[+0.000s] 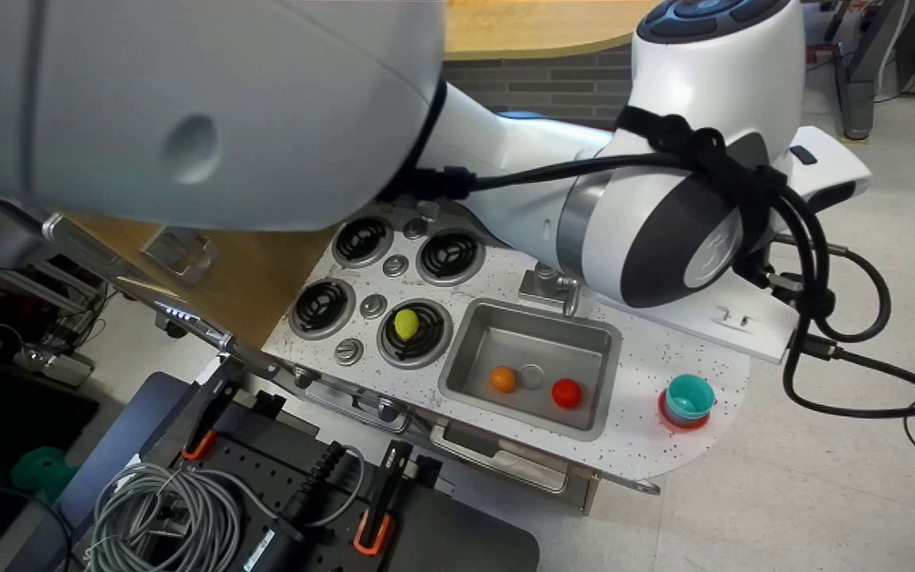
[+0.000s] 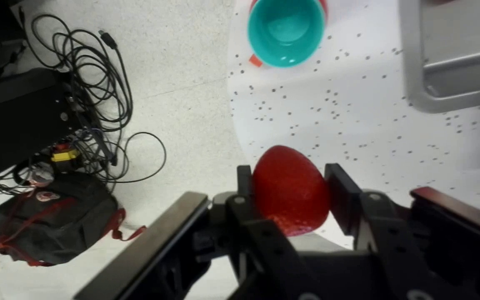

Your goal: Pick the red object on the counter and place it on the stove

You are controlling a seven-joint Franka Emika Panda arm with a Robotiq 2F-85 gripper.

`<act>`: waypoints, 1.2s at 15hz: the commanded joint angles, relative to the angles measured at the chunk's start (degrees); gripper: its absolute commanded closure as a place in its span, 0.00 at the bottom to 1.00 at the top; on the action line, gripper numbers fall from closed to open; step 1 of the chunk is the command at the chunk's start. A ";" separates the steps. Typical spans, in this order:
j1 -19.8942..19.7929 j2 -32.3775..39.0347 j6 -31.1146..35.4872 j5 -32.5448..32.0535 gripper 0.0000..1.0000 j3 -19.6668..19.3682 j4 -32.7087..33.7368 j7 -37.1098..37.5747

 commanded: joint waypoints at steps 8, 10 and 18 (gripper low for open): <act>-1.91 -23.29 0.52 1.16 0.79 14.03 -34.78 -13.88; 0.68 -27.06 2.72 0.38 0.79 14.65 -40.99 -13.11; 20.44 -27.67 4.56 -12.25 0.79 11.77 -42.41 -2.78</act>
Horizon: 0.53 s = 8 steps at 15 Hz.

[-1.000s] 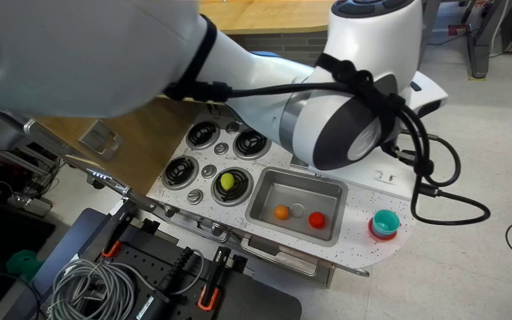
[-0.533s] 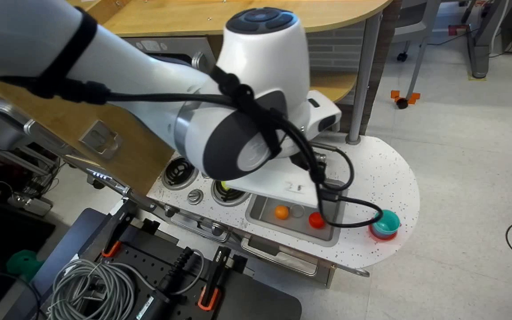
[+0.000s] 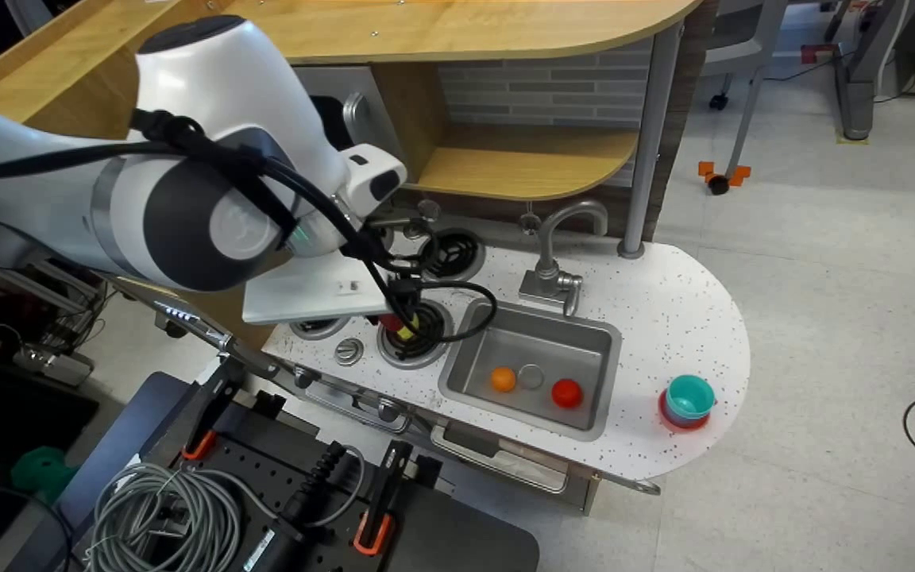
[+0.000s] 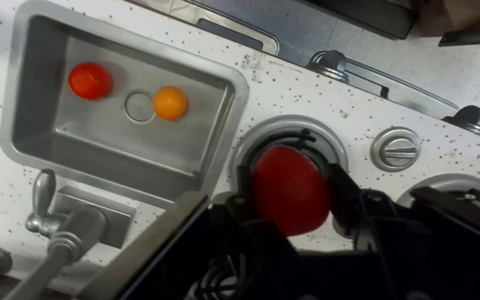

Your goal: Pick the red object on the counter and place it on the stove

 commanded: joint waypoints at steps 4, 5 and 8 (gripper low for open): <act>11.96 6.27 -0.12 -12.15 0.79 -2.53 7.21 4.50; 12.41 7.65 -0.32 -13.24 0.79 -1.99 8.93 2.83; 13.68 12.28 -0.59 -16.45 0.79 -1.33 14.13 -1.80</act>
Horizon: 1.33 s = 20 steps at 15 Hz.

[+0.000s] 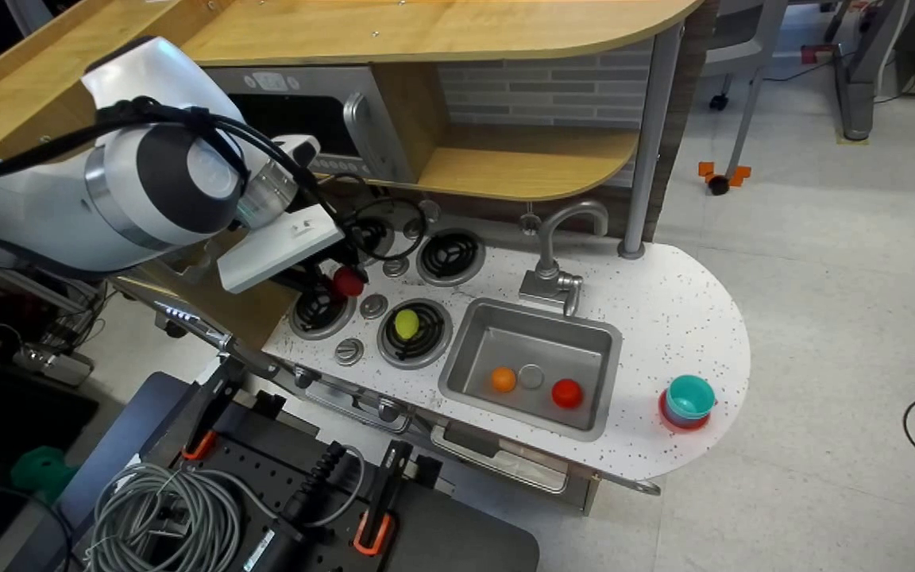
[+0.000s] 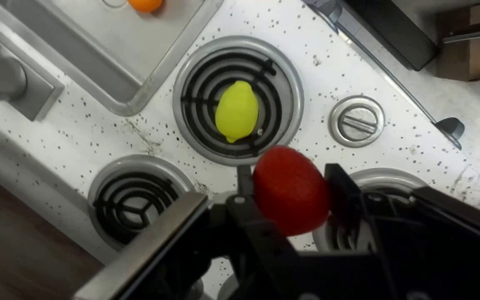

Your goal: Pick the red object on the counter and place it on the stove

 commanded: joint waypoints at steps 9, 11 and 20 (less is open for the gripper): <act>0.50 13.68 1.89 -8.78 0.79 4.90 10.79 -17.77; -0.37 14.34 2.22 -8.31 0.79 6.40 10.68 -20.82; 2.10 21.82 5.61 -9.98 0.79 5.55 15.80 -29.60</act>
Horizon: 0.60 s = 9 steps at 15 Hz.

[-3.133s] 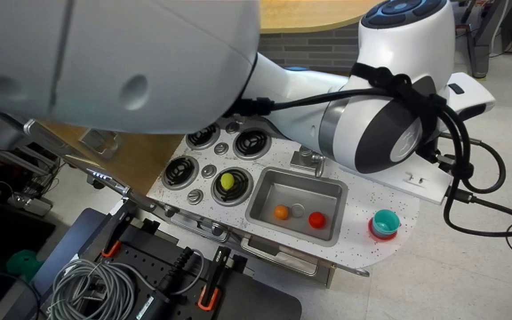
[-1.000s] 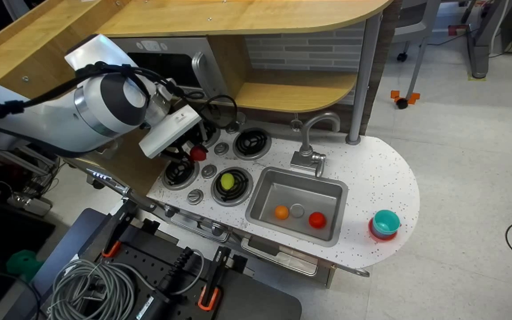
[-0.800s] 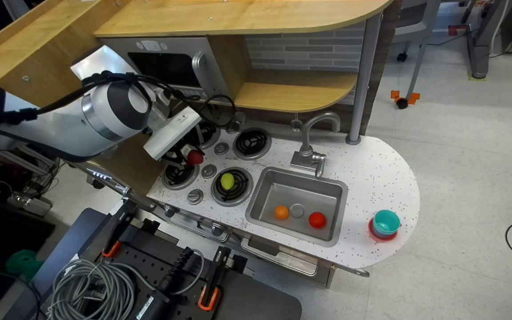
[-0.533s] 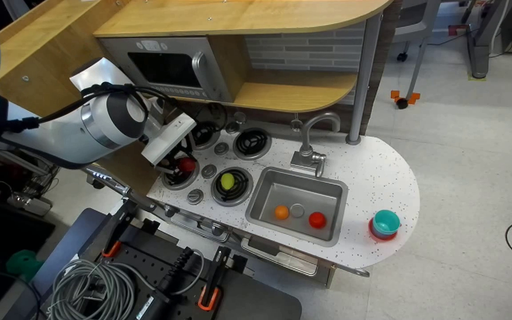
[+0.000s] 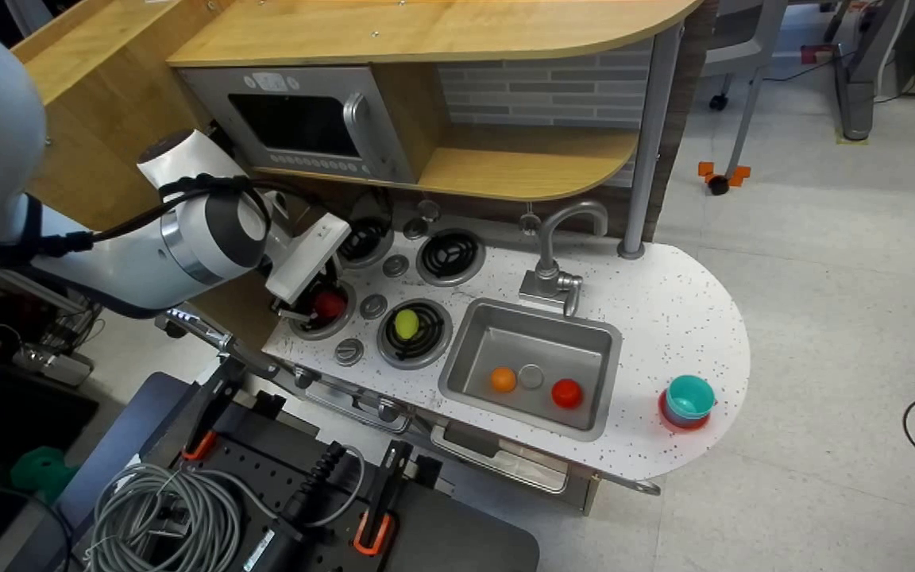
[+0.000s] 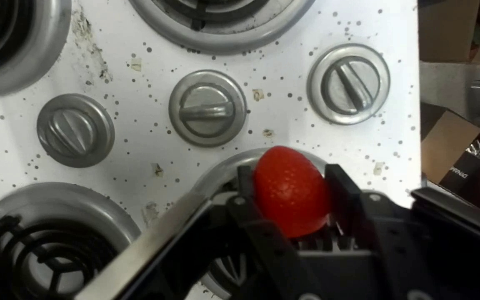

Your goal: Pick the red object on the counter and place it on the stove

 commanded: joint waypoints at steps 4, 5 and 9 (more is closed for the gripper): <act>3.23 6.93 4.35 -6.19 0.79 -2.10 7.33 -6.00; 3.74 7.36 4.51 -7.28 0.79 -2.31 7.99 -6.30; 3.66 6.72 5.20 -10.27 0.79 -1.06 7.54 -6.91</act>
